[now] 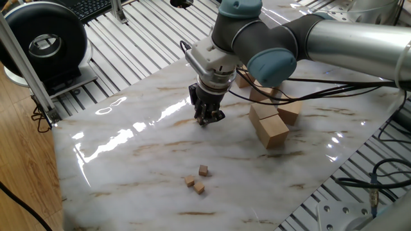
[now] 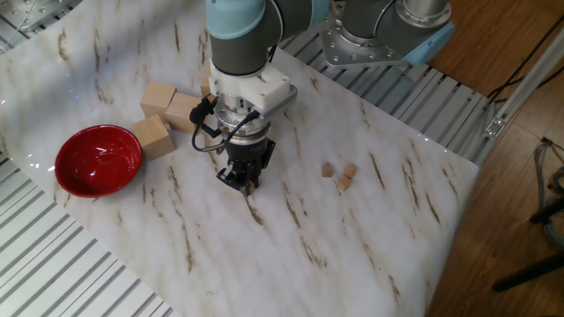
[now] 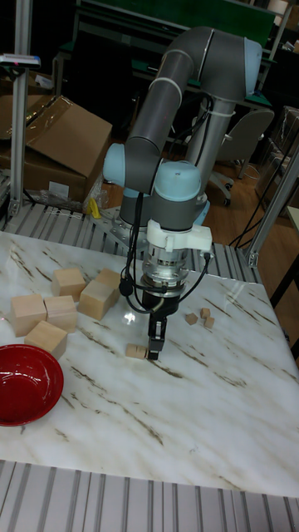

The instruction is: Stack the blocks into a pyramid shape

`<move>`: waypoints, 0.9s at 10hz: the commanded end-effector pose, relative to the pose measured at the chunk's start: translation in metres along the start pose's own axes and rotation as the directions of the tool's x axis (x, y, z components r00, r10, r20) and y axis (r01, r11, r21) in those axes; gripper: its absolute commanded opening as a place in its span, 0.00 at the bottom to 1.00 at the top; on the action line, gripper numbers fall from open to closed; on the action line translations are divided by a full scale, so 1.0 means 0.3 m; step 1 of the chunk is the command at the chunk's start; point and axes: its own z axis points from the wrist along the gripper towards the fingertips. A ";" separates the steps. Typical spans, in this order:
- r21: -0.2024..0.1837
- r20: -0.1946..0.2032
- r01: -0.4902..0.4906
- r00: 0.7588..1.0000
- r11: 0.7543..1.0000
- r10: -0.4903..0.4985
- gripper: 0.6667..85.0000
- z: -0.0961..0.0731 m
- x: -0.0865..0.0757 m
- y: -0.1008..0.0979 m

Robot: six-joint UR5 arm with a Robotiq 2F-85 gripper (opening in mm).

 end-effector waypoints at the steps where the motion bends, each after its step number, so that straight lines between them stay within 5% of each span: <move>1: 0.003 0.018 -0.009 1.000 1.000 0.008 0.26 -0.002 -0.004 -0.011; 9: -0.001 0.019 -0.004 1.000 1.000 0.004 0.26 -0.005 0.005 -0.013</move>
